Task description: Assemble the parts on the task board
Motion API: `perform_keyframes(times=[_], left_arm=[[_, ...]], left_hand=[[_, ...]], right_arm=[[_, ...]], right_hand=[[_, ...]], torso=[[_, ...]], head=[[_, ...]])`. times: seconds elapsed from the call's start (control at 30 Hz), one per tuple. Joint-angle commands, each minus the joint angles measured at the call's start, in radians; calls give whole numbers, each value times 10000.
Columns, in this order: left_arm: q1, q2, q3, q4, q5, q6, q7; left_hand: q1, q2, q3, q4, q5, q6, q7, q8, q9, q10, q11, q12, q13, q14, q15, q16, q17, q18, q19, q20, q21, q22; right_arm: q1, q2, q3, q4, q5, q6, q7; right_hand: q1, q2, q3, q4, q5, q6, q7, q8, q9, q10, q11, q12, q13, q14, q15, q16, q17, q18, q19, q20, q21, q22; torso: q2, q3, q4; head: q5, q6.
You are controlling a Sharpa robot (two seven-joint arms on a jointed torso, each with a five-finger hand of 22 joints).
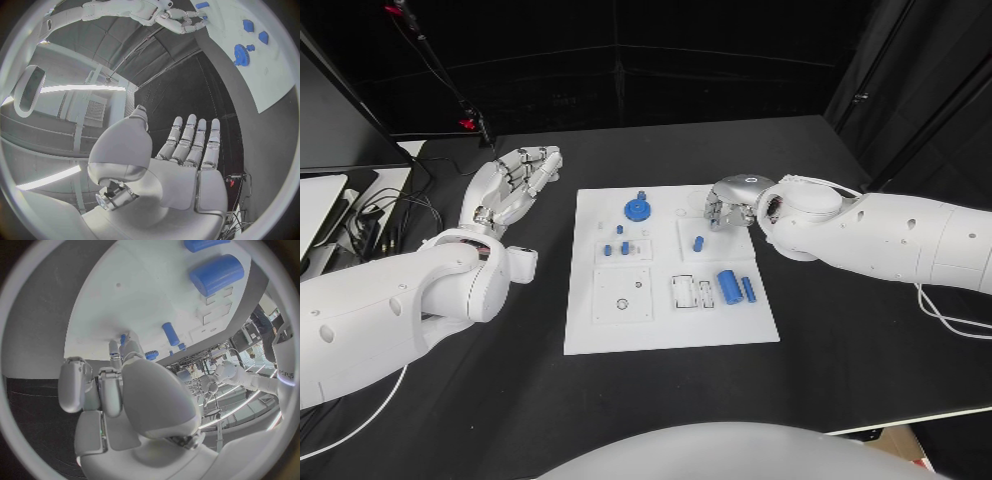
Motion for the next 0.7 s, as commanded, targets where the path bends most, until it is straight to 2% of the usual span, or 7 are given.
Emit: perform_keyframes(times=[0.03, 0.37, 0.7], left_arm=[[14, -9, 10, 10, 27, 99, 1390], [13, -4, 10, -4, 27, 122, 1349], [11, 5, 10, -22, 28, 150, 1297]], left_hand=[[1, 98, -78, -6, 53, -77, 1253, 59, -12, -57, -5, 67, -15, -52, -3, 52, -25, -204, 80, 23, 63, -13], [41, 160, -119, -7, 122, -87, 1254, 126, -21, -66, -3, 143, -27, -68, 6, 114, -91, -203, 81, 22, 63, -38], [92, 223, -170, -9, 217, -105, 1254, 194, -36, -86, -2, 222, -42, -89, 12, 183, -167, -201, 84, 22, 63, -62]], right_arm=[[14, 18, 1, 5, -175, 338, -274], [14, 37, 1, 16, -223, 476, -420], [13, 84, 1, 48, -409, 598, -549]], right_hand=[[117, 8, 76, 5, -47, 173, 2, -36, 20, 205, -39, -94, -15, 1053, -95, 25, 2630, 70, -7, -113, -47, 1057], [177, -22, 168, 9, -46, 578, 17, -53, 26, 758, -101, -373, -23, 1053, -163, 25, 2630, 61, 19, -208, -64, 1044], [332, -61, 291, -8, -47, 1128, -84, 20, 61, 1253, -228, -678, -21, 1053, -271, 25, 2630, 68, 29, -293, -99, 1017]], torso=[[-1, 2, -1], [0, 0, -3], [-3, 4, 0]], head=[[16, -34], [-17, -73], [-11, -106]])
